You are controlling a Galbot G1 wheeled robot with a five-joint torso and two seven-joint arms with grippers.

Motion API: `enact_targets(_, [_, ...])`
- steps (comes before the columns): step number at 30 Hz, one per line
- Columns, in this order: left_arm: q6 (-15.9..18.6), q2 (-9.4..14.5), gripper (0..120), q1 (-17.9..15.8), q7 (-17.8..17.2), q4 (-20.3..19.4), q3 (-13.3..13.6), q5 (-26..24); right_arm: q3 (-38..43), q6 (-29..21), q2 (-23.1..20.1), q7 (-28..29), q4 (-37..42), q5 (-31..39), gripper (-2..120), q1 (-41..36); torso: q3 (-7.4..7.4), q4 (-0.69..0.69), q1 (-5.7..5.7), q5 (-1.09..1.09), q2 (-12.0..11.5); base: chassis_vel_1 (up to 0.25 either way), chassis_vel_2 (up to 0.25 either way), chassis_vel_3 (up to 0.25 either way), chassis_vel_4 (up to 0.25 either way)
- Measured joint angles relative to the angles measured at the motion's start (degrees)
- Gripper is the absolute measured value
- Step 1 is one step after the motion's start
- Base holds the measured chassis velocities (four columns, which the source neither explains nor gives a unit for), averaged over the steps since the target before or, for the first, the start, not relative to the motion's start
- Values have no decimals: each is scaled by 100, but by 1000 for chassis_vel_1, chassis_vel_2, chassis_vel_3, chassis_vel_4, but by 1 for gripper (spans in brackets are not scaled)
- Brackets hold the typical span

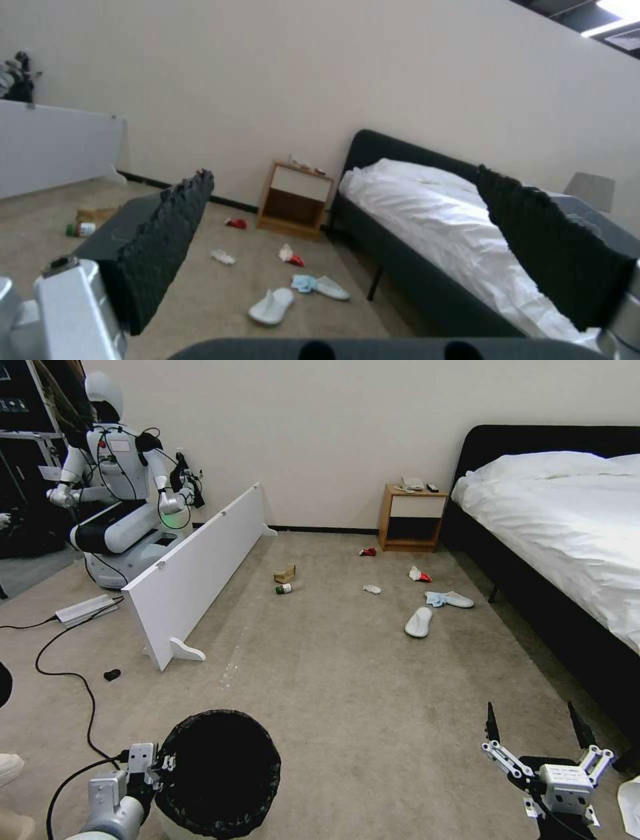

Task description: Pick up the trash bin, then pick up the garbage from the floor and place it into the trash bin.

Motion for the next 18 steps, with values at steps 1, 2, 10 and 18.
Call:
enact_targets(1, [0,4,5,26,-2,-94,-20,2,0,1,3,0,0,2,100,-4,0,0,0,0,0,0,0,0,0])
enact_targets(2, [0,7,5,55,-4,-189,-46,2,0,3,5,-1,0,4,100,-6,0,0,0,0,0,0,0,0,0])
enact_targets(10, [-154,9,5,250,-68,-654,-152,5,-2,-3,21,-2,-26,44,100,-7,0,0,0,0,0,0,0,0,0])
enact_targets(18, [-40,12,5,422,-206,-1178,-245,-141,58,-164,2,42,-116,220,100,-38,-1,0,0,0,1,0,0,0,0])
